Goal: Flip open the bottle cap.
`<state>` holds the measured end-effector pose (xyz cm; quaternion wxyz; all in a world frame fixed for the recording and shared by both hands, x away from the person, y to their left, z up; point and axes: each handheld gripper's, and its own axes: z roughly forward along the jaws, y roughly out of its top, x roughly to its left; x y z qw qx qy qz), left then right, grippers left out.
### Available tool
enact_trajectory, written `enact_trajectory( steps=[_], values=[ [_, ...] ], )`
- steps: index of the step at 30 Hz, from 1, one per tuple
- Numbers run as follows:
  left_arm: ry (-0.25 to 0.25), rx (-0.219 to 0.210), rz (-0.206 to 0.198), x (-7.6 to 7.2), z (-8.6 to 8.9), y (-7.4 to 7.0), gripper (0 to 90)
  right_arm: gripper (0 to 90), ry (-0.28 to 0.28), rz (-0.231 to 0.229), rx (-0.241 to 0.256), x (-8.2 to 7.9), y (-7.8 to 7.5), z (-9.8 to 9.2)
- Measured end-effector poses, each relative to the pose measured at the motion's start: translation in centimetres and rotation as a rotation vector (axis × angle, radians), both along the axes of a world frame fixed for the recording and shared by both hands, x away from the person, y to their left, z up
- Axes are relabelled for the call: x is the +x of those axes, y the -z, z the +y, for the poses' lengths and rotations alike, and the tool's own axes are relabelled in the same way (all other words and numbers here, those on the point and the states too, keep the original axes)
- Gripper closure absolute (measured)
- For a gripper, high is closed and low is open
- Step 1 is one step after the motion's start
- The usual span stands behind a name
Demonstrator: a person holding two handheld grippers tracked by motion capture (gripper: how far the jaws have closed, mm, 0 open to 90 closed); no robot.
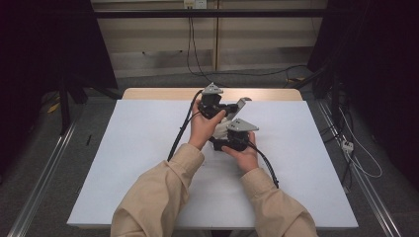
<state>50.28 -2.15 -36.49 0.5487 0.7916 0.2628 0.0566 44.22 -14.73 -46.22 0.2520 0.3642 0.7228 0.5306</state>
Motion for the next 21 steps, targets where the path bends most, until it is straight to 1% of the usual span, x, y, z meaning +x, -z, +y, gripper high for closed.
enact_trajectory(
  steps=[4, 21],
  values=[
    [-0.002, -0.002, 0.004, 0.01, -0.03, 0.01, 89.8, 18.6, 0.000, -0.002, -0.004, -0.01, 0.00, 0.01],
    [0.008, 0.014, 0.011, 0.28, -0.57, 0.38, 89.9, 18.5, -0.002, -0.003, -0.007, -0.02, 0.00, 0.00]
  ],
)
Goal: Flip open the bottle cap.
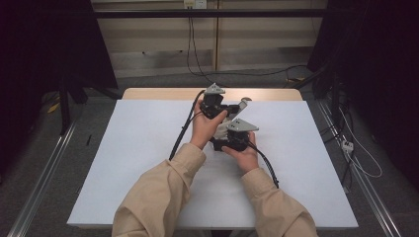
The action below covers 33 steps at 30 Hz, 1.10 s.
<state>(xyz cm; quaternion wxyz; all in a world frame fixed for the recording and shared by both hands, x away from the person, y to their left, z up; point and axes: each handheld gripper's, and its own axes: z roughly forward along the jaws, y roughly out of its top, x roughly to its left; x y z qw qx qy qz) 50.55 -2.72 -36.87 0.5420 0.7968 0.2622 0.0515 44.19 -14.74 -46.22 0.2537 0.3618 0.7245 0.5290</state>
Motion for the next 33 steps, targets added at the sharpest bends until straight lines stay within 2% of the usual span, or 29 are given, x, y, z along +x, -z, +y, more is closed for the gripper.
enact_trajectory(
  steps=[21, 33],
  values=[
    [-0.003, 0.002, 0.021, 0.22, -0.42, 0.66, 90.0, 18.5, -0.001, 0.000, -0.002, -0.03, 0.00, 0.00],
    [0.000, 0.021, 0.033, 0.30, -0.51, 0.75, 90.0, 18.5, -0.001, 0.001, 0.001, -0.01, 0.00, -0.03]
  ],
)
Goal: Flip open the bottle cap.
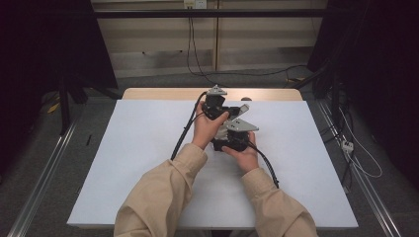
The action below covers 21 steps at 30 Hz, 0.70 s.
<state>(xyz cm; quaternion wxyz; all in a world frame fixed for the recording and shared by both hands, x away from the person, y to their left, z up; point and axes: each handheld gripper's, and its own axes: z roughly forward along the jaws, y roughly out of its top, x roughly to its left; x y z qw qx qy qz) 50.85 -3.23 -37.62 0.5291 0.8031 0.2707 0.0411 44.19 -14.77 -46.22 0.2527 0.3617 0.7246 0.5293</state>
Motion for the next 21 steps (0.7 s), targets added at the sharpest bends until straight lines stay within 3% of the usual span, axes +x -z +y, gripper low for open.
enact_trajectory(
  steps=[15, 21],
  values=[
    [0.001, -0.002, 0.006, 0.01, 0.19, -0.17, 86.2, 17.8, 0.013, 0.011, 0.010, -0.04, -0.01, 0.01],
    [0.003, -0.006, 0.001, -0.15, 0.35, -0.45, 83.4, 11.7, 0.017, 0.026, 0.020, -0.04, -0.01, -0.21]
  ],
)
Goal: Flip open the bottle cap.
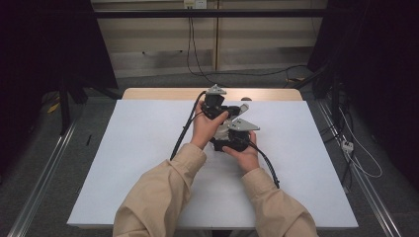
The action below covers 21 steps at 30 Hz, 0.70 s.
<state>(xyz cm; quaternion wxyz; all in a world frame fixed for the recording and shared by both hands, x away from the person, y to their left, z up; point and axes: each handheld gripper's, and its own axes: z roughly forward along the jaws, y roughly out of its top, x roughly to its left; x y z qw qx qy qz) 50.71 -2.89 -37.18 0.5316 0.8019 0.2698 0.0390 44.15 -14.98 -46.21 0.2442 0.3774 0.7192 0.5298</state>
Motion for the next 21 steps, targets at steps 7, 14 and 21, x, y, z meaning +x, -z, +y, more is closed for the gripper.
enact_trajectory(
  steps=[7, 14, 21],
  values=[
    [-0.010, -0.022, -0.009, -0.3, 0.7, -0.6, 73.7, 4.2, 0.007, 0.048, 0.015, -0.1, 0.0, -0.5],
    [-0.015, -0.034, -0.003, -1.2, 2.4, -0.8, 43.9, 2.0, -0.006, 0.080, 0.014, -0.7, -0.2, -1.4],
    [-0.014, -0.024, -0.016, -2.3, 4.4, -1.1, 26.5, 1.8, -0.018, 0.109, 0.002, -1.3, -0.5, -1.9]
  ],
)
